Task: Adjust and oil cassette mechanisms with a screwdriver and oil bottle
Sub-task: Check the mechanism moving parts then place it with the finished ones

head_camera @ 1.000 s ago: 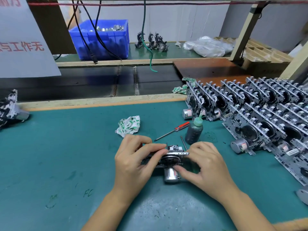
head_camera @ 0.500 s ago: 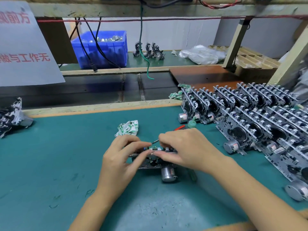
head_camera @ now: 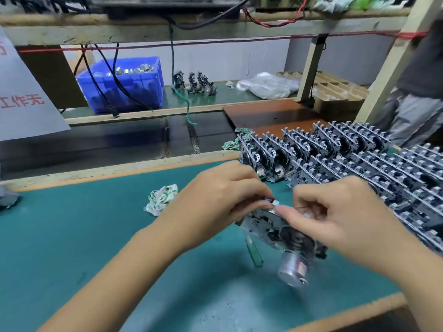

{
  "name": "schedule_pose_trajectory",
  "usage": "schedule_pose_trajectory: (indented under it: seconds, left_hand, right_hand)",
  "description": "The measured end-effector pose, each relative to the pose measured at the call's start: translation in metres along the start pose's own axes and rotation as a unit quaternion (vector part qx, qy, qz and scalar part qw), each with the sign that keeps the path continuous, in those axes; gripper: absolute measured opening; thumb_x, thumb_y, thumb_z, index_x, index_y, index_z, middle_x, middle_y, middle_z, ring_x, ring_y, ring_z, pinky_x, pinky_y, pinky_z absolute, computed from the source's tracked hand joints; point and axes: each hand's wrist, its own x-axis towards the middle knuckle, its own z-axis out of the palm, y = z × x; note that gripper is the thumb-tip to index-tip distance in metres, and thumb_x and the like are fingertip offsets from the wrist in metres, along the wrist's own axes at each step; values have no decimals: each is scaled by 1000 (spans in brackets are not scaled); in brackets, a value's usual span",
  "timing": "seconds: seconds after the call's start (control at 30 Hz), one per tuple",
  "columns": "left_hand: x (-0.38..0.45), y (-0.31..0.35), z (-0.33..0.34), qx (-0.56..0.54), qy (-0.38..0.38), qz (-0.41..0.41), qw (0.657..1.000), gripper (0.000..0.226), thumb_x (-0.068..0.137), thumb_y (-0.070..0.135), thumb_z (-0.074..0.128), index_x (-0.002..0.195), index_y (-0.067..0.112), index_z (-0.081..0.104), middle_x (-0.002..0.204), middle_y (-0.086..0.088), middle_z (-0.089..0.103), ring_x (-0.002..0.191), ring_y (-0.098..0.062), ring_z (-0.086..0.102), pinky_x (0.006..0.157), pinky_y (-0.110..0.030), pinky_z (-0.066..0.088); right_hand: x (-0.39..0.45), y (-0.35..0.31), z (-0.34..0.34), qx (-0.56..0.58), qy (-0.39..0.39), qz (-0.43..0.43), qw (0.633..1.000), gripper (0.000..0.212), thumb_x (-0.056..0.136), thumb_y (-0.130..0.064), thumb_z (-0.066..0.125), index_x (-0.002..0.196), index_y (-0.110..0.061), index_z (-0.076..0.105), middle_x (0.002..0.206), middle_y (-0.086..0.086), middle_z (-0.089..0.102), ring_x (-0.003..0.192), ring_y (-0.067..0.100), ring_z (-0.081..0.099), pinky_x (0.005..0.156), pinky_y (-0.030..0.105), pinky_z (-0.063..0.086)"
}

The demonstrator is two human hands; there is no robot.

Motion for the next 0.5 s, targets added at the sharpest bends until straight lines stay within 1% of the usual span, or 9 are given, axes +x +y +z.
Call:
schedule_pose_trajectory:
  seconds: [0.07, 0.13, 0.2, 0.27, 0.3, 0.37, 0.43, 0.5]
  left_hand:
    - [24, 1, 9, -13, -35, 19, 999, 17, 88, 21, 64, 92, 8, 73, 82, -5, 65, 76, -23, 60, 68, -31, 46]
    - [46, -2, 21, -7, -85, 5, 996, 17, 90, 21, 62, 98, 10, 72, 89, -6, 66, 85, -24, 60, 72, -33, 45]
    - [64, -10, 37, 67, -141, -18, 988, 22, 96, 29, 54, 110, 20, 68, 103, 1, 65, 99, -20, 56, 78, -31, 42]
    - [77, -19, 51, 152, -187, -21, 970, 23, 97, 35, 48, 114, 30, 63, 109, 9, 64, 105, -15, 53, 77, -30, 45]
    - [82, -22, 56, 178, -194, -22, 964, 22, 97, 35, 48, 112, 33, 63, 107, 11, 65, 104, -15, 54, 72, -30, 45]
    - [88, -29, 64, 217, -181, -29, 959, 20, 97, 31, 49, 107, 32, 66, 101, 9, 67, 99, -16, 56, 64, -26, 38]
    - [90, -33, 73, 250, -170, -42, 952, 20, 96, 26, 48, 102, 28, 67, 97, 7, 68, 94, -17, 57, 63, -26, 34]
    - [93, -36, 82, 264, -165, -57, 949, 20, 95, 21, 48, 99, 25, 67, 94, 7, 68, 88, -17, 55, 62, -26, 32]
  right_hand:
    - [-4, 14, -12, -18, -2, 44, 999, 45, 76, -56, 52, 49, -24, 35, 38, -6, 34, 40, 13, 35, 47, 24, 33]
    - [-3, 25, -11, -41, 1, 86, 995, 48, 78, -52, 57, 48, -21, 36, 38, -3, 36, 42, 16, 38, 49, 33, 38]
    - [1, 36, 1, -70, 0, 121, 990, 45, 79, -45, 57, 49, -19, 36, 39, -2, 37, 46, 22, 40, 51, 34, 37]
    - [6, 48, 15, -74, -3, 147, 986, 48, 83, -40, 59, 50, -18, 34, 41, -2, 37, 48, 24, 40, 50, 34, 33]
    - [8, 53, 23, -75, -3, 156, 985, 49, 86, -39, 59, 50, -17, 33, 41, -2, 37, 49, 25, 40, 49, 34, 30]
    - [12, 61, 36, -93, 1, 166, 982, 51, 88, -40, 57, 52, -18, 30, 43, -4, 35, 50, 27, 40, 49, 35, 25]
    - [17, 67, 45, -120, 12, 174, 977, 52, 89, -39, 58, 52, -20, 26, 45, -6, 31, 52, 29, 38, 52, 33, 23]
    - [21, 70, 52, -142, 32, 169, 975, 50, 89, -36, 60, 54, -20, 29, 45, -2, 34, 51, 27, 35, 52, 32, 22]
